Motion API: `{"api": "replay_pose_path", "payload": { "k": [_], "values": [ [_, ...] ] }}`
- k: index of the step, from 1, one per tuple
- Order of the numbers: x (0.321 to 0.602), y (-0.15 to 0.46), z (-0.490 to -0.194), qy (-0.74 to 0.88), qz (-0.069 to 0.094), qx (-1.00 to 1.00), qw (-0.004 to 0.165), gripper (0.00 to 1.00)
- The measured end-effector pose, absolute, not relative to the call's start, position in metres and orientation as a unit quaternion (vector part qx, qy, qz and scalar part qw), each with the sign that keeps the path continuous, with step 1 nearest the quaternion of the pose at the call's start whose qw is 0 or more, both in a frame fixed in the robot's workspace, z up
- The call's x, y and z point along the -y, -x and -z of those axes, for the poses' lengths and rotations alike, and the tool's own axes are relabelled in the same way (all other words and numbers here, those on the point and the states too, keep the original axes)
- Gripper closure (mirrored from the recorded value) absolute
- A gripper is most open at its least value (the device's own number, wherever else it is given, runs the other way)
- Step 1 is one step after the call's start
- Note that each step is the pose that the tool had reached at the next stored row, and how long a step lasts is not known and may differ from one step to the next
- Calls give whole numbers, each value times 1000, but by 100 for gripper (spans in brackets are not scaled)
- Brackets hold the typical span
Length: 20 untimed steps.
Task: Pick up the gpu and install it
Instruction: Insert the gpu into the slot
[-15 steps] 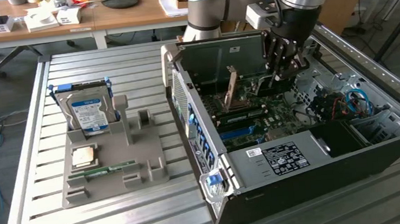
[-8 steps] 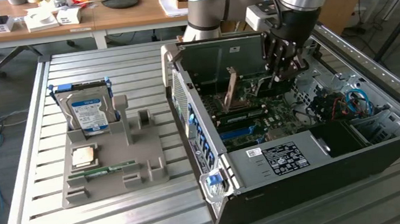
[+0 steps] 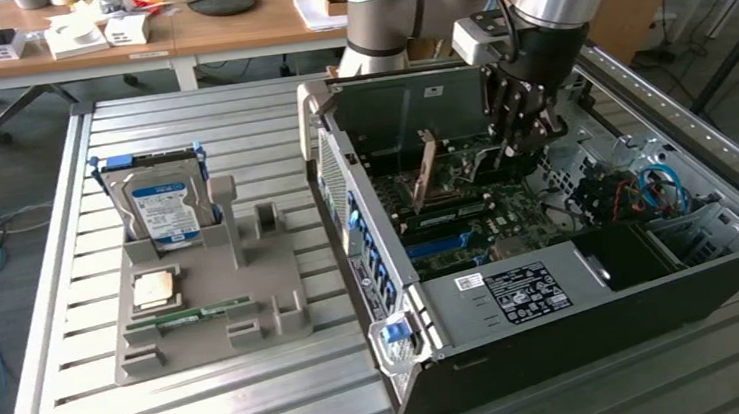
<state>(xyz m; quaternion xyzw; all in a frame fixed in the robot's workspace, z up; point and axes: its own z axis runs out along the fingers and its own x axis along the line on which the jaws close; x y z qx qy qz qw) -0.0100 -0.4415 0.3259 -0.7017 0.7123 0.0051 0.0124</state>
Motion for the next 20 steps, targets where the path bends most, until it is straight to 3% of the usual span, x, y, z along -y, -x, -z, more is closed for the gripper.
{"api": "replay_pose_path", "payload": {
  "k": [20],
  "values": [
    [450,10,-318,702,-6,-712,14,74]
  ]
}}
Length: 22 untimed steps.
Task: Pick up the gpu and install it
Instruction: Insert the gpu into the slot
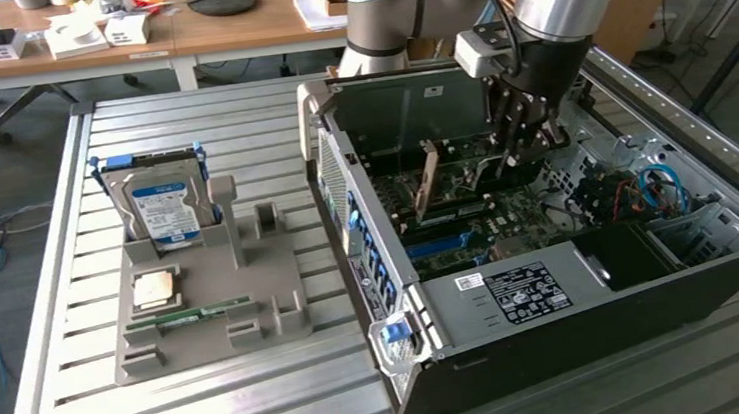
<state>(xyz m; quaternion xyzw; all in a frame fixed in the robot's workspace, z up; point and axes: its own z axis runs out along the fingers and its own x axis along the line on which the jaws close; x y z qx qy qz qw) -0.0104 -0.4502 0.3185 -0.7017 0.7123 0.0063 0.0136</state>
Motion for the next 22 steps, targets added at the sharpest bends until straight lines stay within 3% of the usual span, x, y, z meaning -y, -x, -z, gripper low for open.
{"api": "replay_pose_path", "payload": {
  "k": [22],
  "values": [
    [453,11,-312,702,-10,-712,18,74]
  ]
}}
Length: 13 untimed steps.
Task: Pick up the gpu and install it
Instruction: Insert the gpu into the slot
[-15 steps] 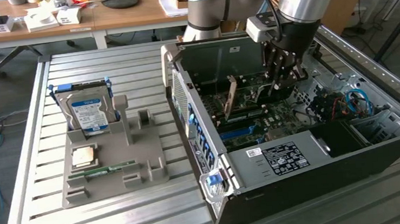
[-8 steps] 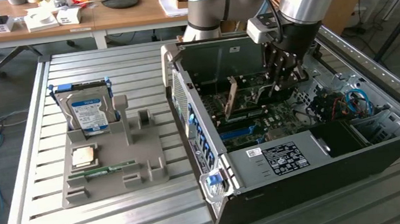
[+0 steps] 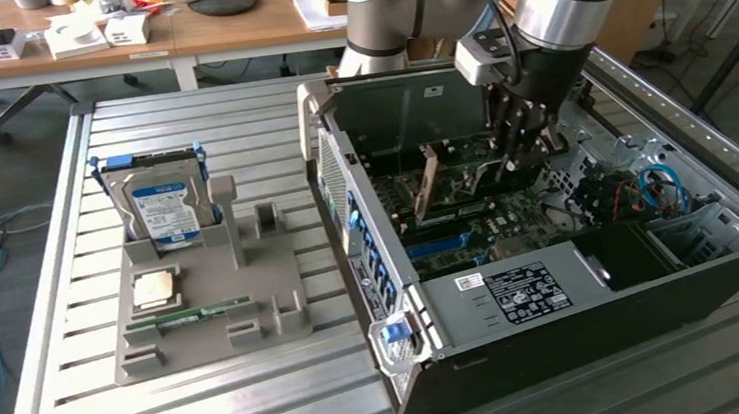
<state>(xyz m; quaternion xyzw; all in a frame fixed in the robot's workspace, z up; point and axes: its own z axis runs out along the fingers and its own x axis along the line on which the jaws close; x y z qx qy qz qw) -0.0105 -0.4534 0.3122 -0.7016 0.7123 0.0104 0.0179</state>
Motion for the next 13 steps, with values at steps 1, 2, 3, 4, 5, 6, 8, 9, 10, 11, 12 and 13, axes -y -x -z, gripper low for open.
{"api": "replay_pose_path", "payload": {
  "k": [1,2,3,4,5,6,8,9,10,11,12,13],
  "values": [
    [453,11,-312,702,-10,-712,18,74],
    [453,11,-312,702,-10,-712,18,74],
    [453,11,-312,702,-10,-712,18,74],
    [453,11,-312,702,-10,-712,18,74],
    [453,11,-312,702,-10,-712,18,74],
    [453,11,-312,702,-10,-712,18,74],
    [453,13,-312,702,-10,-712,18,74],
    [453,15,-311,702,-10,-712,18,74],
    [453,16,-311,702,-10,-712,18,74],
    [453,17,-311,702,-10,-712,18,74],
    [453,18,-311,702,-10,-712,18,74],
    [453,18,-311,702,-10,-712,18,74]
  ]
}}
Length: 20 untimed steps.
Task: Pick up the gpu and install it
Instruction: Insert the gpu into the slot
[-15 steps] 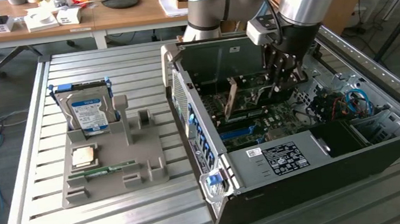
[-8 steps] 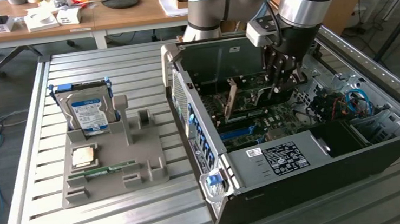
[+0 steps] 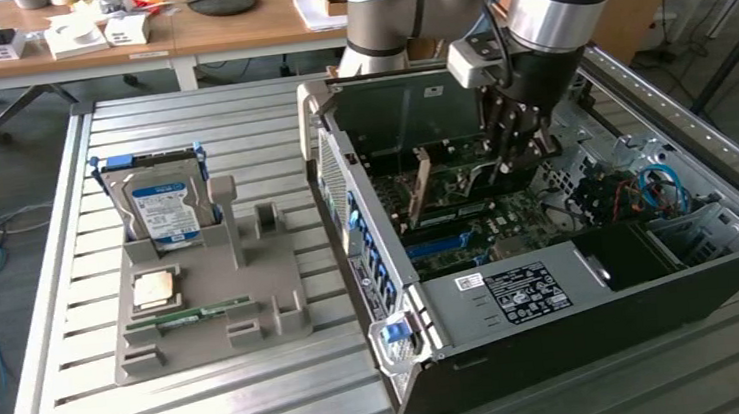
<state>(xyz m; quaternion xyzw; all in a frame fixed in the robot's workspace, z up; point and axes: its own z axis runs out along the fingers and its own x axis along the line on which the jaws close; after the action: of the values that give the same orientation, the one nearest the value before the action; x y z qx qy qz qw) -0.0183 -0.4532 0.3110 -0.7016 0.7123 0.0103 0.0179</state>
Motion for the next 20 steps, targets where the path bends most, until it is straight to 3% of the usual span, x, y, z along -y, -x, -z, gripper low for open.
{"api": "replay_pose_path", "payload": {
  "k": [20],
  "values": [
    [453,21,-305,702,-10,-712,18,74]
  ]
}}
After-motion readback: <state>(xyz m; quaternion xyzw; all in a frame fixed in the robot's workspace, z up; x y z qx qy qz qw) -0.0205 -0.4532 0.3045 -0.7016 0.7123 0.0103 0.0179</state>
